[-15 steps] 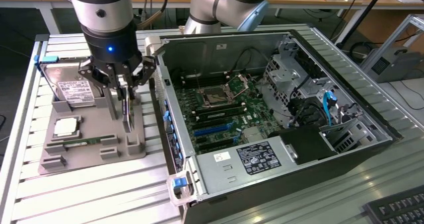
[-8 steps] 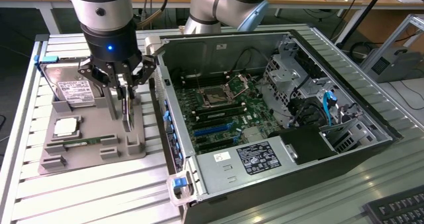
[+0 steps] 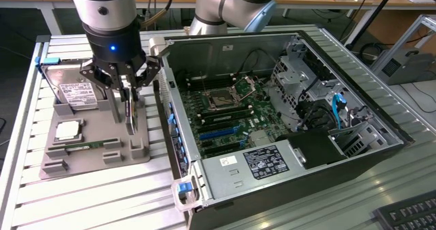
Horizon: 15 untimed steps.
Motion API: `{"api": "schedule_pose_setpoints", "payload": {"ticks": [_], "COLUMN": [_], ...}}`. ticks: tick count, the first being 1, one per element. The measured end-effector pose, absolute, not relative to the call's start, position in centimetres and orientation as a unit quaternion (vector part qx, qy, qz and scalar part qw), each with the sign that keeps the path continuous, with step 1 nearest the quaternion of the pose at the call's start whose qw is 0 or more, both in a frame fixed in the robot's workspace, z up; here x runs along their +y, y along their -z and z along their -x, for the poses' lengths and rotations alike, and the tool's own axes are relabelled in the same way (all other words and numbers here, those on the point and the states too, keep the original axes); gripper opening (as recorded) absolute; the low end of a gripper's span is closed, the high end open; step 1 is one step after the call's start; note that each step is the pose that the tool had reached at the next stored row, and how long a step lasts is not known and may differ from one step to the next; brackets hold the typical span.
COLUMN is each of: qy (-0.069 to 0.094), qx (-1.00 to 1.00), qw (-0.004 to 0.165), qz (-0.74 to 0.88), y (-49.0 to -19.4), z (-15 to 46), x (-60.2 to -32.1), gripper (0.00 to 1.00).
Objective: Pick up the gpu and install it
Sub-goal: 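Pick up the gpu and move the gpu toward the slot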
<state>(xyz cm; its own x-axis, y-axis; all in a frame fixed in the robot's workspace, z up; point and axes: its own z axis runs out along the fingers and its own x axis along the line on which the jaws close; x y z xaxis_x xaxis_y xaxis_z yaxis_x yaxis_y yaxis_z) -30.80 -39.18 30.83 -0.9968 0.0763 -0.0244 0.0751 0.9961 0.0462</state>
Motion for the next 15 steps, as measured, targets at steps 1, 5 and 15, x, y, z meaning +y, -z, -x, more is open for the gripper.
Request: {"api": "schedule_pose_setpoints", "payload": {"ticks": [1, 5, 15], "qy": [-0.023, -0.025, -0.027], "qx": [0.999, 0.999, 0.999], "qw": [0.013, 0.013, 0.013], "qz": [-0.038, -0.038, -0.038], "y": [-30.85, -30.98, -30.97], "z": [30.80, 30.80, 30.80], "x": [-39.18, -39.31, -39.50], "gripper": [0.27, 0.27, 0.27]}}
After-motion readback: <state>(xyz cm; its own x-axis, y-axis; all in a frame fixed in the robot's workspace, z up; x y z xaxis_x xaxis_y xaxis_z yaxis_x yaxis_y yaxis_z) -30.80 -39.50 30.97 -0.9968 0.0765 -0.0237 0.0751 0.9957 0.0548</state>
